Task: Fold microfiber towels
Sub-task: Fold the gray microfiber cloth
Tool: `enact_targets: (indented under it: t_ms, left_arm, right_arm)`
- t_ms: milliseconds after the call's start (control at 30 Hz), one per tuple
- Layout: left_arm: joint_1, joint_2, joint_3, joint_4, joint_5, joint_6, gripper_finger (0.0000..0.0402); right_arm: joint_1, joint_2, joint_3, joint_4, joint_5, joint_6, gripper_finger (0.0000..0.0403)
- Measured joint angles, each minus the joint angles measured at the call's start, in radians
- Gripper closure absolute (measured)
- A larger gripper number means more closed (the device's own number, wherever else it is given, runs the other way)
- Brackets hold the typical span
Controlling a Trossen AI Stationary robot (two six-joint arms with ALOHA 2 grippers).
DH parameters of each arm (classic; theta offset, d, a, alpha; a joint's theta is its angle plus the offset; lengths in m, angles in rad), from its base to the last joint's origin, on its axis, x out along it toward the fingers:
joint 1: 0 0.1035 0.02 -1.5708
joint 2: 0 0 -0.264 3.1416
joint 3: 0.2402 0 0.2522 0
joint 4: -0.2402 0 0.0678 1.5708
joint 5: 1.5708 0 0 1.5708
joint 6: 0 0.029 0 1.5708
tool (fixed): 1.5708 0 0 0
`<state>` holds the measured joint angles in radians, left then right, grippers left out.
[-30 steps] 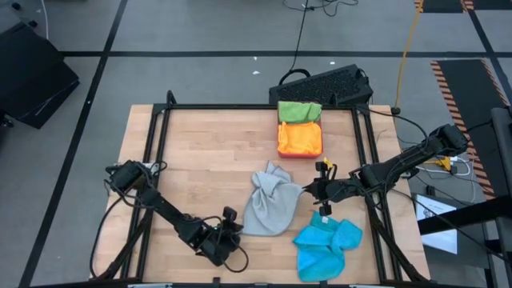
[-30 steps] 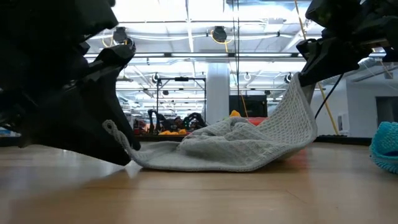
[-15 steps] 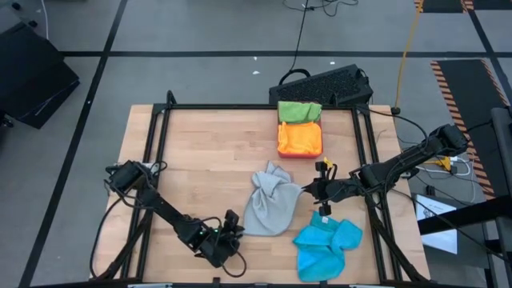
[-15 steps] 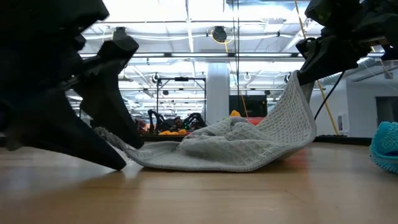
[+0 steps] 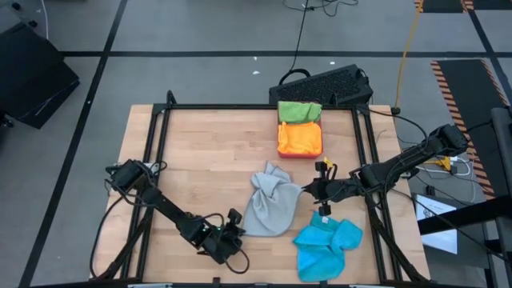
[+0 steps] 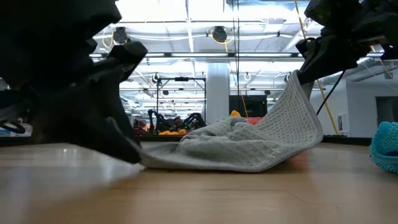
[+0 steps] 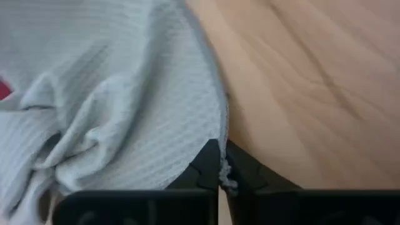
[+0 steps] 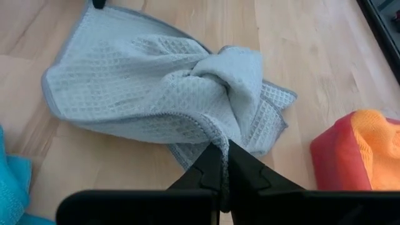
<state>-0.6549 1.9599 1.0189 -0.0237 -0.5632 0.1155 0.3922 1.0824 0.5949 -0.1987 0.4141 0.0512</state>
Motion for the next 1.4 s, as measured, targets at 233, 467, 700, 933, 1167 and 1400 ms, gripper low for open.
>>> enact_targets:
  t_ms: [233, 467, 700, 933, 1167, 1400]
  left_arm:
    - [-0.009, -0.146, -0.001, 0.0, -0.119, -0.099, 0.0394]
    - [-0.056, -0.407, -0.001, -0.022, -0.342, -0.189, 0.0396]
    - [-0.132, -0.687, 0.0, 0.002, -0.578, -0.122, 0.0396]
    - [-0.235, -0.777, 0.0, 0.127, -0.595, -0.111, 0.0397]
    - [-0.326, -0.678, 0.0, 0.322, -0.43, -0.107, 0.0397]
    - [-0.386, -0.573, 0.06, 0.501, -0.568, 0.086, 0.0398]
  right_arm:
    - [0.0, -0.011, 0.054, 0.032, 0.001, -0.043, 0.0399]
    - [0.0, -0.044, 0.177, 0.068, 0.083, -0.194, 0.0399]
    - [0.002, -0.077, 0.353, 0.082, 0.134, -0.417, 0.0399]
    - [0.034, -0.076, 0.414, 0.118, 0.187, -0.401, 0.0399]
    - [0.121, -0.052, 0.414, 0.14, -0.019, -0.196, 0.0399]
    - [0.188, -0.027, 0.414, 0.177, 0.018, -0.235, 0.0399]
